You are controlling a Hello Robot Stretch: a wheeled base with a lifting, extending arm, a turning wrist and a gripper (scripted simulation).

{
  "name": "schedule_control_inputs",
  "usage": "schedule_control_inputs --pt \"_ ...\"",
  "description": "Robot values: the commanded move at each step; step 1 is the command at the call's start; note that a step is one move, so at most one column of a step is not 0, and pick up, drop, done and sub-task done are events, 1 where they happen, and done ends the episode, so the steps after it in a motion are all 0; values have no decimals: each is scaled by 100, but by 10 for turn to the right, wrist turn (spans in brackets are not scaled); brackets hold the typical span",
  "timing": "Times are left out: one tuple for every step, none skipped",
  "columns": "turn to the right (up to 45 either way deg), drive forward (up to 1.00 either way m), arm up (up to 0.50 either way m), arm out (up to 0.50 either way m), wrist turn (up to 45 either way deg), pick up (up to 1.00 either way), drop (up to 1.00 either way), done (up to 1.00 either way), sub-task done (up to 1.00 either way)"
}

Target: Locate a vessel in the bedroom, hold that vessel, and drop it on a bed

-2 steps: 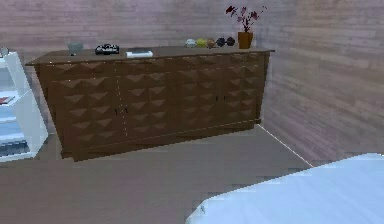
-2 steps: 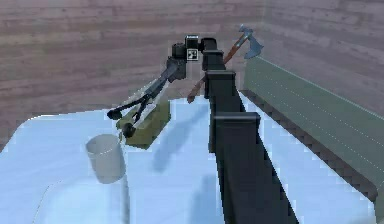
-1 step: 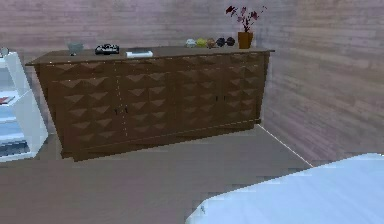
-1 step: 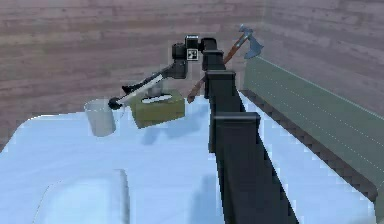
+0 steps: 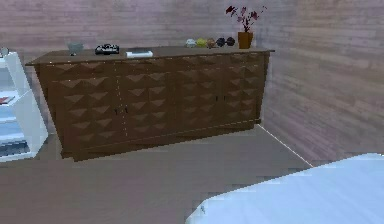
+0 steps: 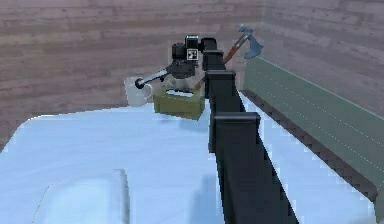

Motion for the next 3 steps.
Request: schedule_control_inputs --pt "0 0 0 0 330 0 0 0 0" --pt "0 0 -26 0 0 0 0 0 0" --pt "0 0 -32 0 0 0 0 0 0"
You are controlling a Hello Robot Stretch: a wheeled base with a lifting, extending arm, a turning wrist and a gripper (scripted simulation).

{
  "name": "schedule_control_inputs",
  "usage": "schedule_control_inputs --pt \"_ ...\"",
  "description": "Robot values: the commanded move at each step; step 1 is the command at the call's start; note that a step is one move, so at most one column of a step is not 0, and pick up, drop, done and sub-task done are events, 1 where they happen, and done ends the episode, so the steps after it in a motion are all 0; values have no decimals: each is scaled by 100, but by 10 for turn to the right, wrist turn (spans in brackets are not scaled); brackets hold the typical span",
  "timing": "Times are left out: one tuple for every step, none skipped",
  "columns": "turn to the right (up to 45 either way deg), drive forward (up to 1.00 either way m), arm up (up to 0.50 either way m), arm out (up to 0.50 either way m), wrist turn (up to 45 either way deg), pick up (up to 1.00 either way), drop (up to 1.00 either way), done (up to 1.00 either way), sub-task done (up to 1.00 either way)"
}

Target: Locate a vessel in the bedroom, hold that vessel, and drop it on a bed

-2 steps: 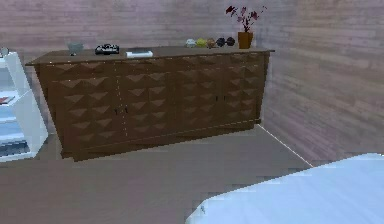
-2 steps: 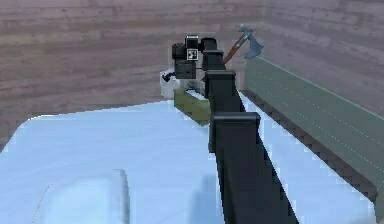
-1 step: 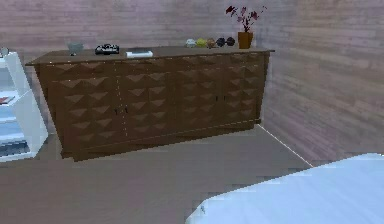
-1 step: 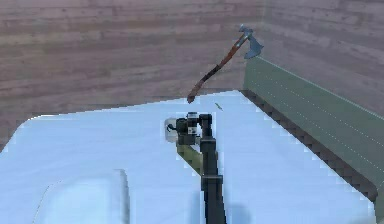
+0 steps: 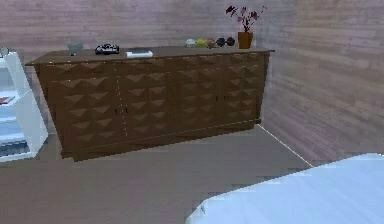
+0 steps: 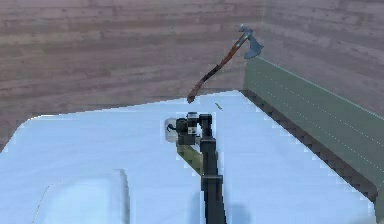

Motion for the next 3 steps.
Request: schedule_control_inputs --pt "0 0 0 0 0 0 100 0 0" --pt "0 0 10 0 0 0 0 0 0" --pt "0 0 0 -8 0 0 0 0 0"
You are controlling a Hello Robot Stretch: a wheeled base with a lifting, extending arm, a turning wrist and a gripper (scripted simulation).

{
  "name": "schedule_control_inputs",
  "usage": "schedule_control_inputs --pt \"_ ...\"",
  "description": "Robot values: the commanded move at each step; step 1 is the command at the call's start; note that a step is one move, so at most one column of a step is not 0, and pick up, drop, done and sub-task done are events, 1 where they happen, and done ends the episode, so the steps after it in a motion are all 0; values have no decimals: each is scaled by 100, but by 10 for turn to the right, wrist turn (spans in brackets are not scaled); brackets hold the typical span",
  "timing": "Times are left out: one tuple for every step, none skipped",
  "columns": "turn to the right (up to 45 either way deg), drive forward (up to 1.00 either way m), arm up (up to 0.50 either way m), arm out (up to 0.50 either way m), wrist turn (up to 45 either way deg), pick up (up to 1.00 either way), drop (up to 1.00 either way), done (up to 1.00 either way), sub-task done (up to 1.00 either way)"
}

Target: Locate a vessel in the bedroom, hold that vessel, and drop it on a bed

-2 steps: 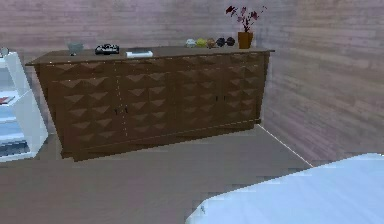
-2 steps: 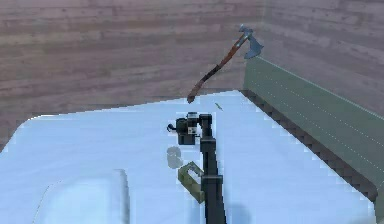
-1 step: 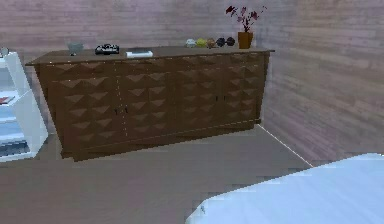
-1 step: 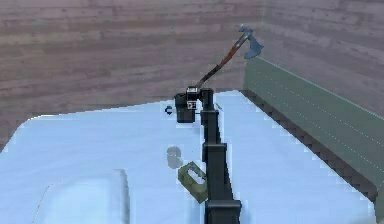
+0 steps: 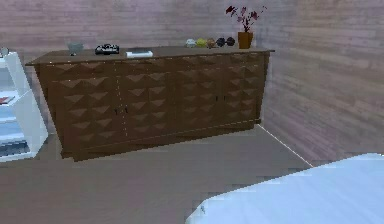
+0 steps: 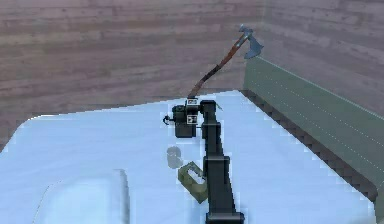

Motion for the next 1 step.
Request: schedule_control_inputs --pt "0 0 0 0 0 0 0 100 0"
